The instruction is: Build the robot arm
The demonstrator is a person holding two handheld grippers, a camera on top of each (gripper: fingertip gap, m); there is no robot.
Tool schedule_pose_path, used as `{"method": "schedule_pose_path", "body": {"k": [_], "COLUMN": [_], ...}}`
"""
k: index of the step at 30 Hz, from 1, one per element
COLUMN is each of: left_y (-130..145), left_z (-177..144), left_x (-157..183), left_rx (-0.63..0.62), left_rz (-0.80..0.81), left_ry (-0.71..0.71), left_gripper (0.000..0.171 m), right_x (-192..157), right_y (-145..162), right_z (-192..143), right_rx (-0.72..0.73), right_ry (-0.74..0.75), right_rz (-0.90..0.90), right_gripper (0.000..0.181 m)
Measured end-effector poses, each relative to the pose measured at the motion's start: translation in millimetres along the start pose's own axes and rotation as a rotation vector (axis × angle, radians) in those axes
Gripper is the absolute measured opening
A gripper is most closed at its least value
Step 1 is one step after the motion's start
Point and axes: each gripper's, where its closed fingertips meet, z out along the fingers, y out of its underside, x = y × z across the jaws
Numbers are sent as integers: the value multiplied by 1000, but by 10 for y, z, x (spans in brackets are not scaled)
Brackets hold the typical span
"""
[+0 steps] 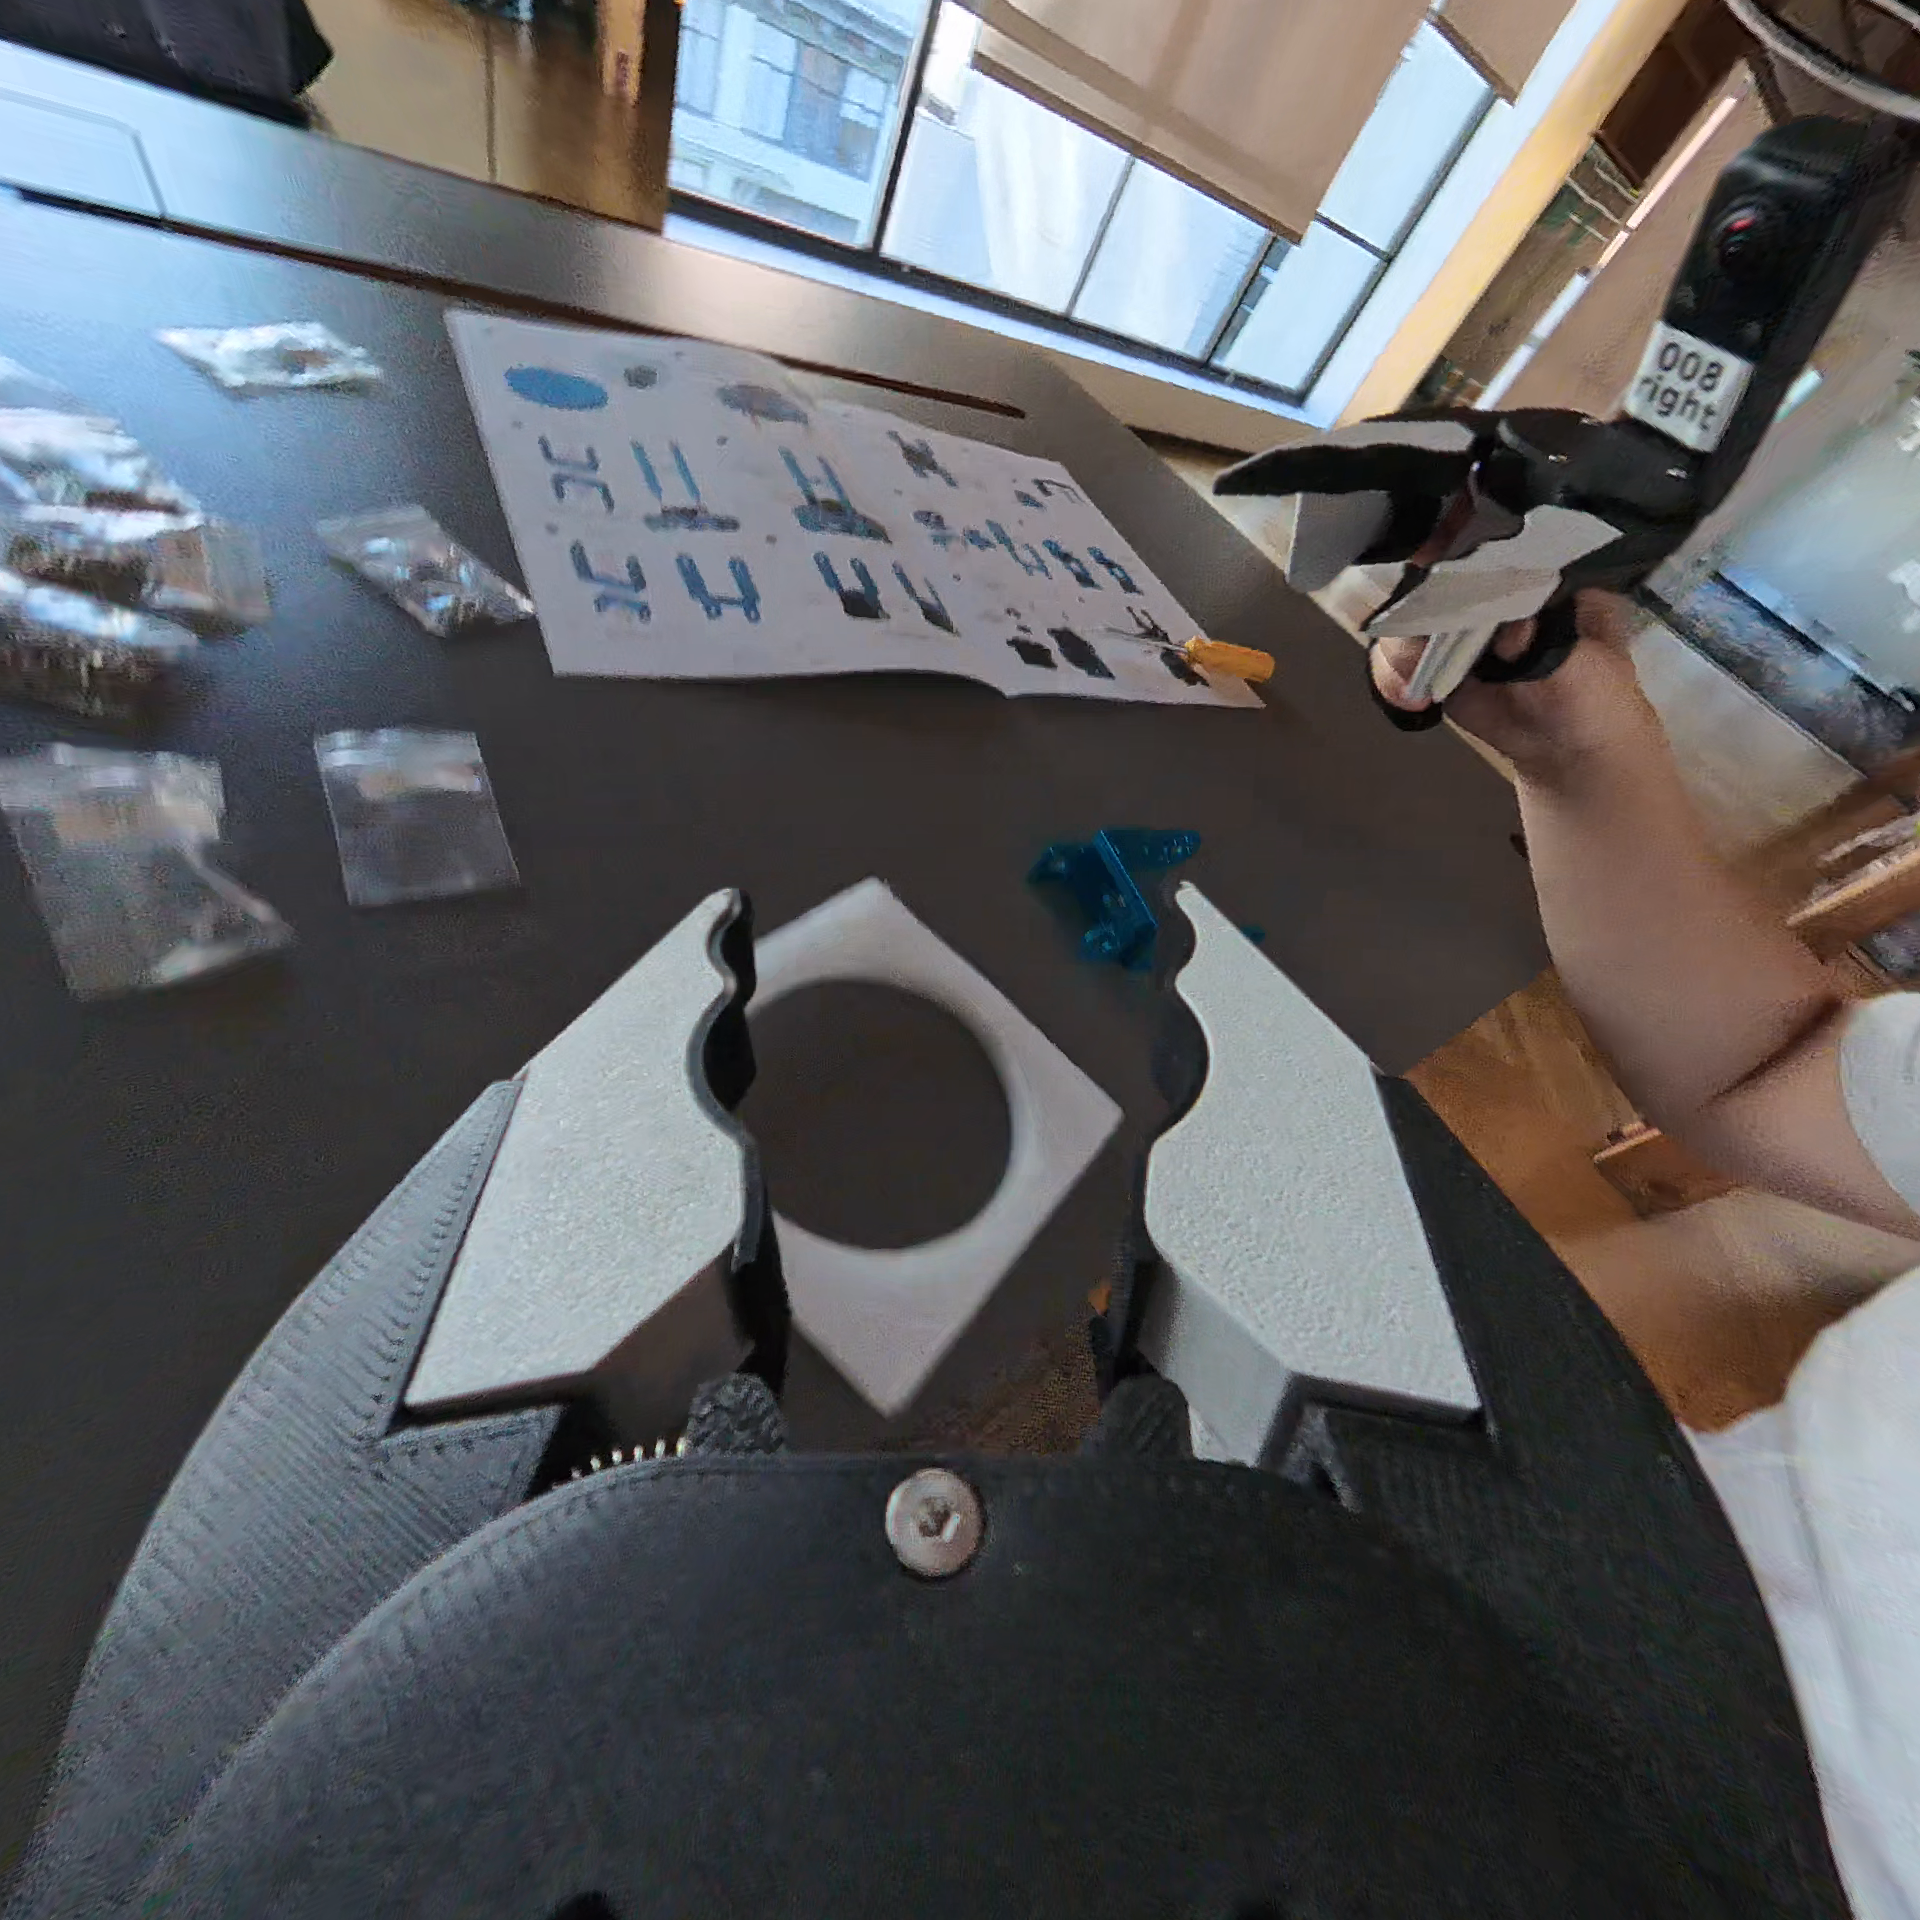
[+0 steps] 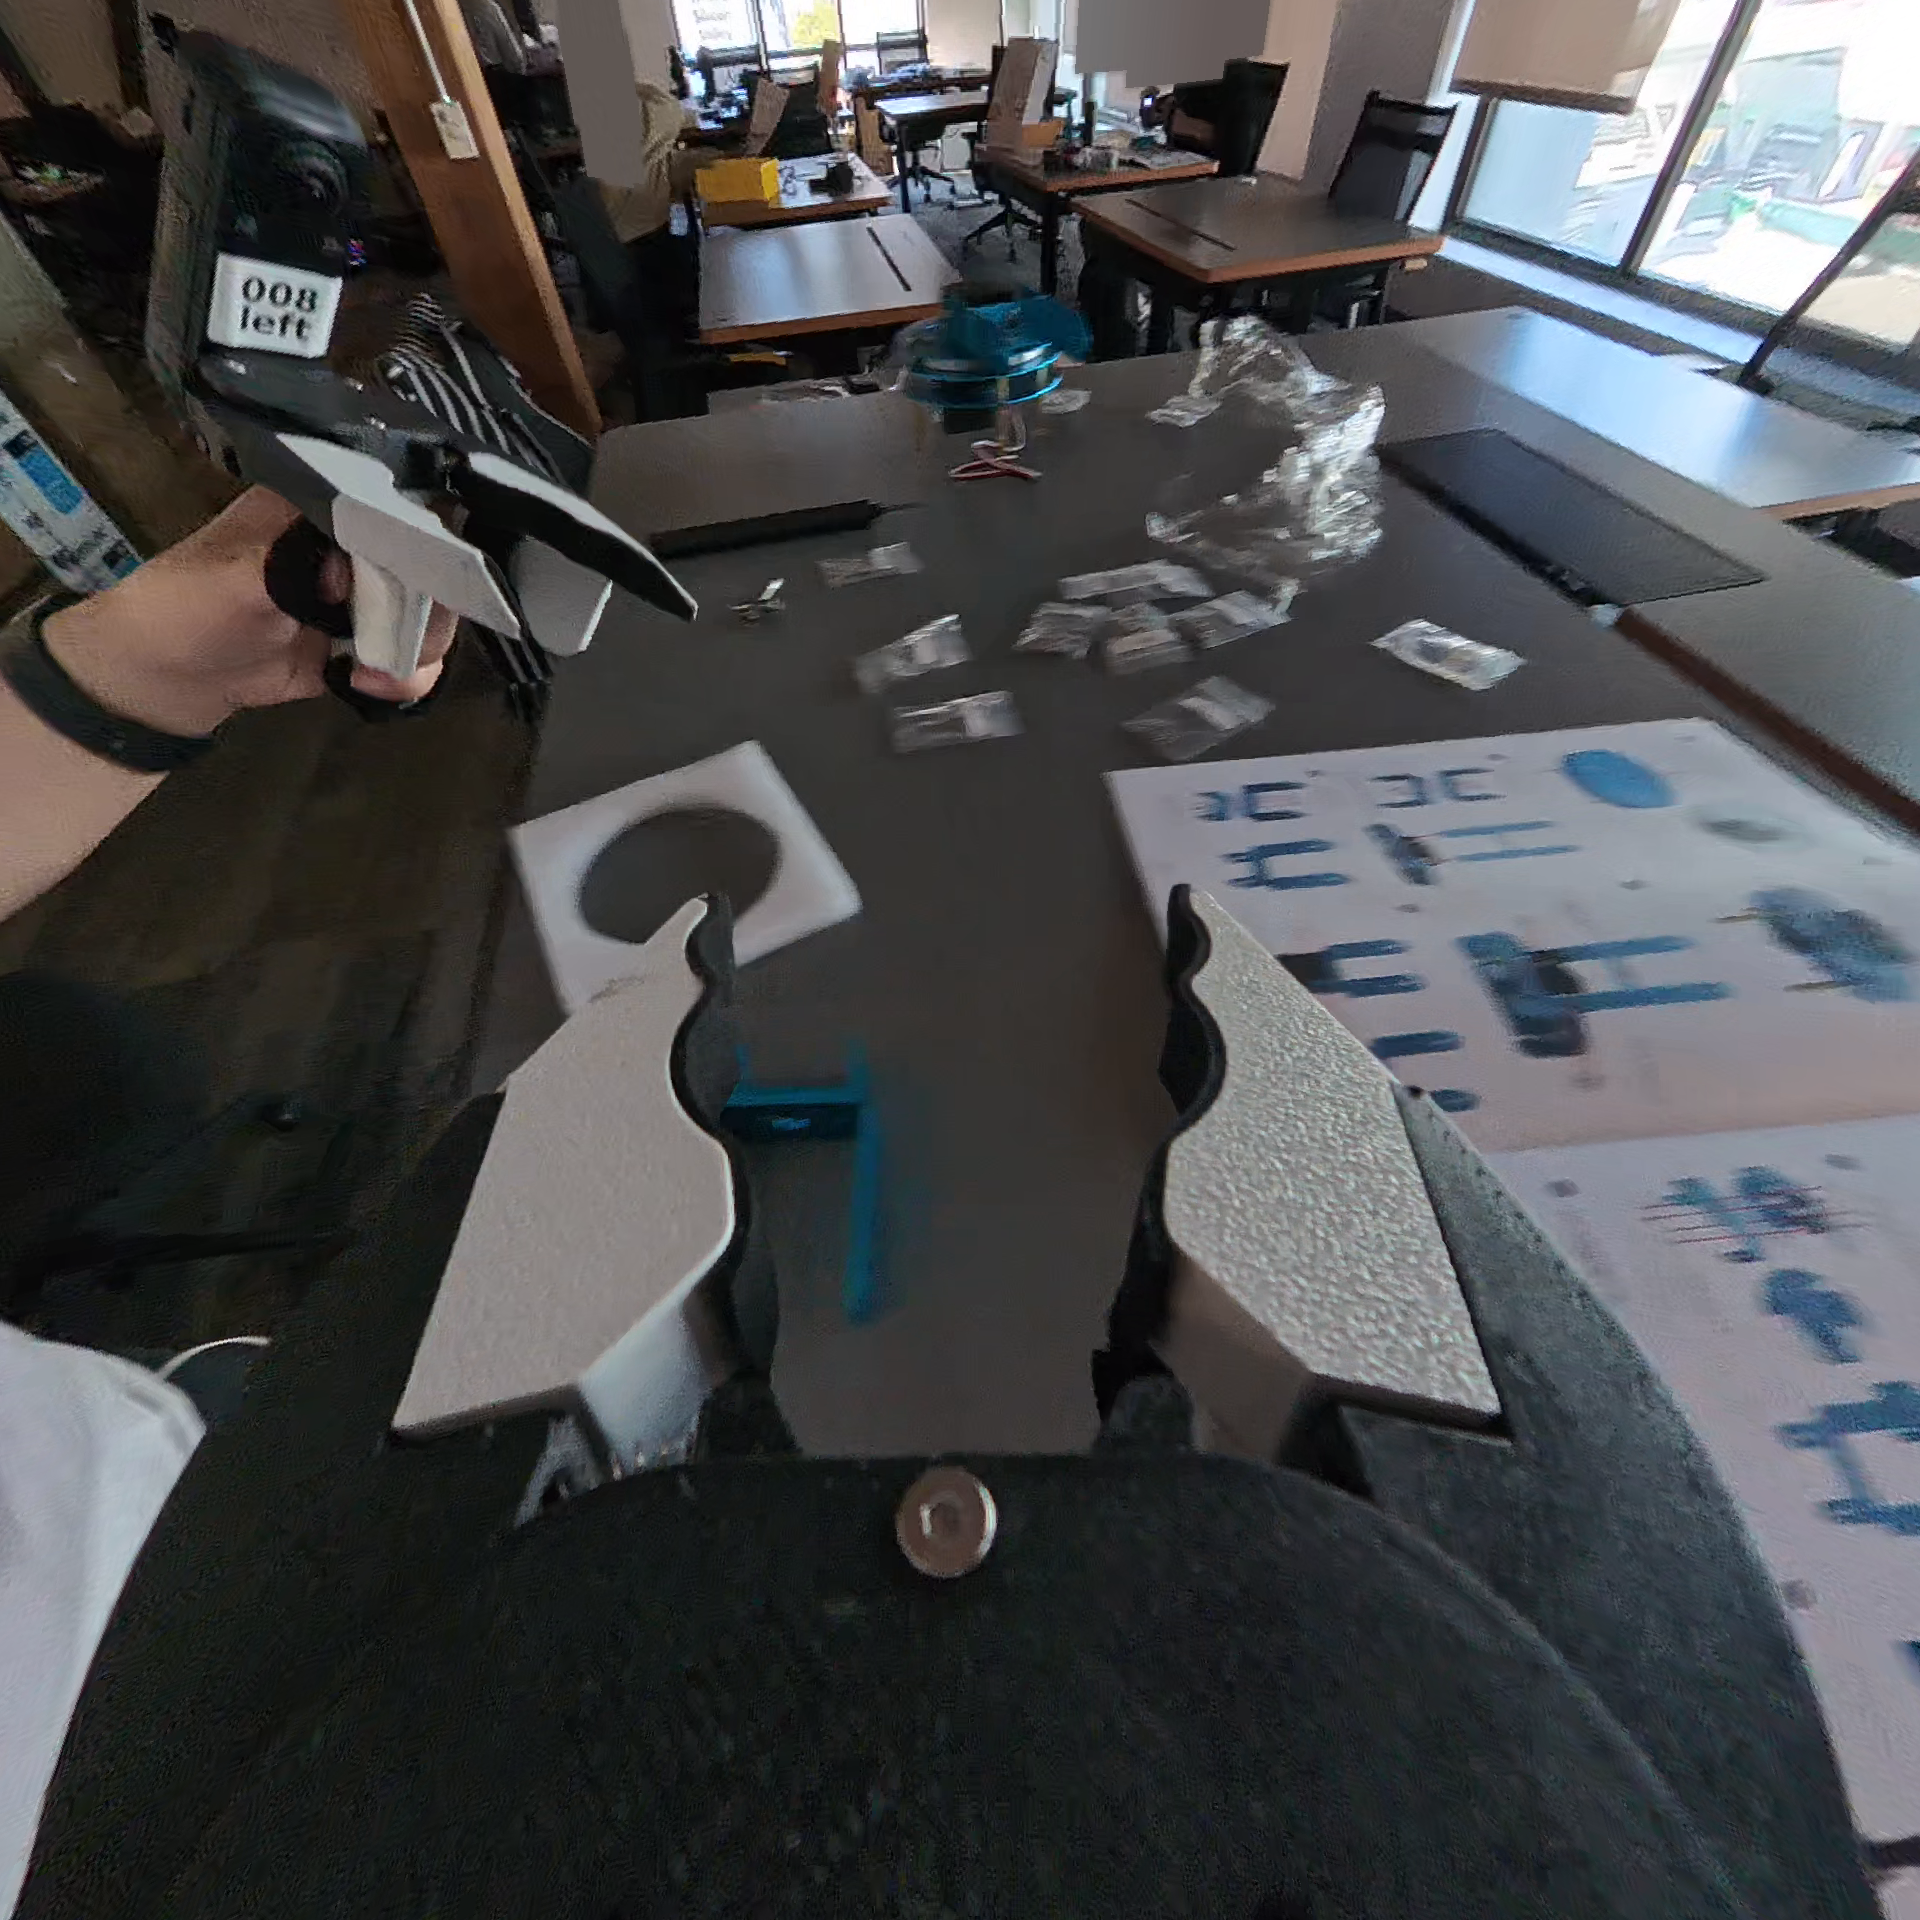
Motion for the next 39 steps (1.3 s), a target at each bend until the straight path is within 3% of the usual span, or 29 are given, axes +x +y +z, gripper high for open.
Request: {"method": "schedule_pose_path", "body": {"k": [3,6,9,13,14,17,22,25,29,30,31,36,39], "left_y": [300,352,262,140,120,66,-15,-14,-36,-30,-8,91,88], "left_z": [-320,-470,-397,-191,-137,20,199,328,537,585,632,845,937], "left_x": [231,373,472,443,422,382,261,123,80,96,111,166,218], "left_rx": [28,82,104,75,63,34,-6,-34,-87,-105,-127,-208,-230], "left_rz": [-28,-14,-17,28,39,71,97,99,27,14,15,79,85], "left_ry": [-113,-186,-145,-73,-47,71,270,352,477,502,519,520,513], "left_gripper": [74,67,66,66,66,66,63,62,61,61,60,63,63], "right_x": [-513,-492,-538,-502,-494,-493,-429,-390,-361,-399,-421,-347,-352], "right_y": [333,822,1052,1237,1255,1214,921,901,915,920,911,889,891], "right_z": [18,117,249,346,368,428,449,513,594,599,594,555,524], "right_rx": [-91,-289,-373,-447,-445,-394,-169,-196,-260,-268,-262,-244,-225], "right_ry": [-30,87,47,69,79,101,253,302,334,313,304,317,278], "right_rz": [-29,-113,-92,-113,-123,-124,-344,-416,-339,-326,-327,-262,-220], "right_gripper": [90,99,97,78,66,63,61,61,59,22,1,2,16]}}
